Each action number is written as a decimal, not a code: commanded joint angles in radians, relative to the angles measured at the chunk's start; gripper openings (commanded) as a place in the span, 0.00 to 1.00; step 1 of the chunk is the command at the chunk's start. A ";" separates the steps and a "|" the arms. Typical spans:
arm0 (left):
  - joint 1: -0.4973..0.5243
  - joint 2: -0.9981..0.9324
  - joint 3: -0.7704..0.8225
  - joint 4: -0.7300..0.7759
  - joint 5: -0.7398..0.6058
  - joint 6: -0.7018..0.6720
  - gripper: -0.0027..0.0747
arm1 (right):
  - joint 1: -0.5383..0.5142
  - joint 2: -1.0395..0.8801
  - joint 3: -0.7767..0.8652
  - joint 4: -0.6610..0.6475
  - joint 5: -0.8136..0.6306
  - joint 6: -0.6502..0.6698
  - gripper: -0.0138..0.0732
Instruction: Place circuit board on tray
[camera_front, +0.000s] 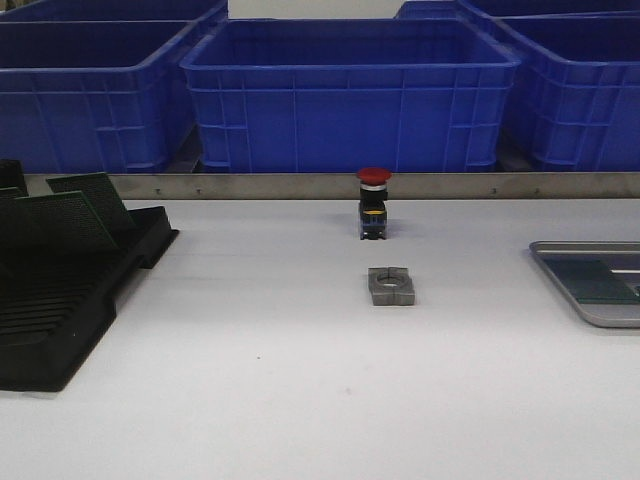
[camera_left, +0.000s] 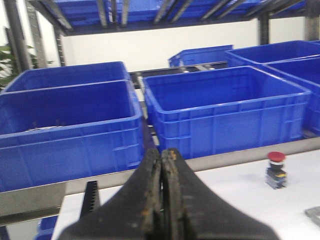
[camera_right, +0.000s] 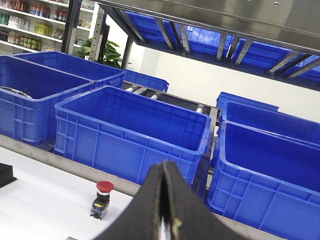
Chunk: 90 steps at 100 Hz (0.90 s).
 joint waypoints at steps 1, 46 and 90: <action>0.025 0.009 0.000 0.226 -0.085 -0.290 0.01 | 0.002 -0.010 -0.025 0.031 -0.032 -0.010 0.09; 0.204 -0.195 0.269 0.812 0.011 -0.909 0.01 | 0.002 -0.010 -0.025 0.031 -0.030 -0.010 0.09; 0.206 -0.203 0.287 0.801 0.125 -0.909 0.01 | 0.002 -0.008 -0.025 0.031 -0.026 -0.010 0.09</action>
